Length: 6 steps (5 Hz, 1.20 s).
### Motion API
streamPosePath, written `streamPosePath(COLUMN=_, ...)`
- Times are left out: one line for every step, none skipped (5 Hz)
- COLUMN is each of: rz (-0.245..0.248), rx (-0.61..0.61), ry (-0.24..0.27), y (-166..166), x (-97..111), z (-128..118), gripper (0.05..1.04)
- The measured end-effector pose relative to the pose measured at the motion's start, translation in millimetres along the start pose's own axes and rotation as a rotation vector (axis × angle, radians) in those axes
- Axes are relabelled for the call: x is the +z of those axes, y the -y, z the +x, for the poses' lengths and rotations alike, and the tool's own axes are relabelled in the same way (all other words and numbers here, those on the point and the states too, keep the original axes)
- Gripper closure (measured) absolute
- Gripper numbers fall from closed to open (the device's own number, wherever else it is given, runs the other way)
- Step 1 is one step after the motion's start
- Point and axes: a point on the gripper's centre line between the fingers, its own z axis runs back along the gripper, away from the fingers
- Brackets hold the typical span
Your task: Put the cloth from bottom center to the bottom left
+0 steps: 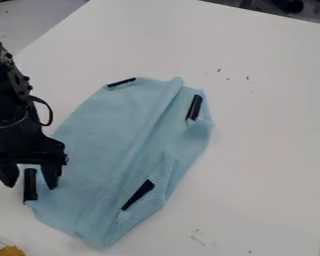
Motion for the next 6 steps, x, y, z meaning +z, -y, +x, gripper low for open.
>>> streamPosePath(rz=0.007, rx=-0.011, ry=-0.021, y=-1.2, x=-5.8, z=3.7, gripper=0.476)
streamPosePath(rz=0.005, rx=-0.010, ry=-0.017, y=-1.6, x=-7.0, z=10.5, gripper=0.726)
streamPosePath(rz=0.002, rx=-0.010, ry=-0.014, y=-2.5, x=-6.8, z=11.1, gripper=0.867)
streamPosePath(rz=0.023, rx=-0.006, ry=-0.009, y=-9.5, x=-3.9, z=7.4, gripper=0.946)
streamPosePath(rz=0.054, rx=0.098, ry=0.006, y=-41.7, x=3.5, z=-6.6, gripper=1.007)
streamPosePath(rz=0.067, rx=0.149, ry=0.051, y=-63.4, x=7.6, z=-11.3, gripper=1.015)
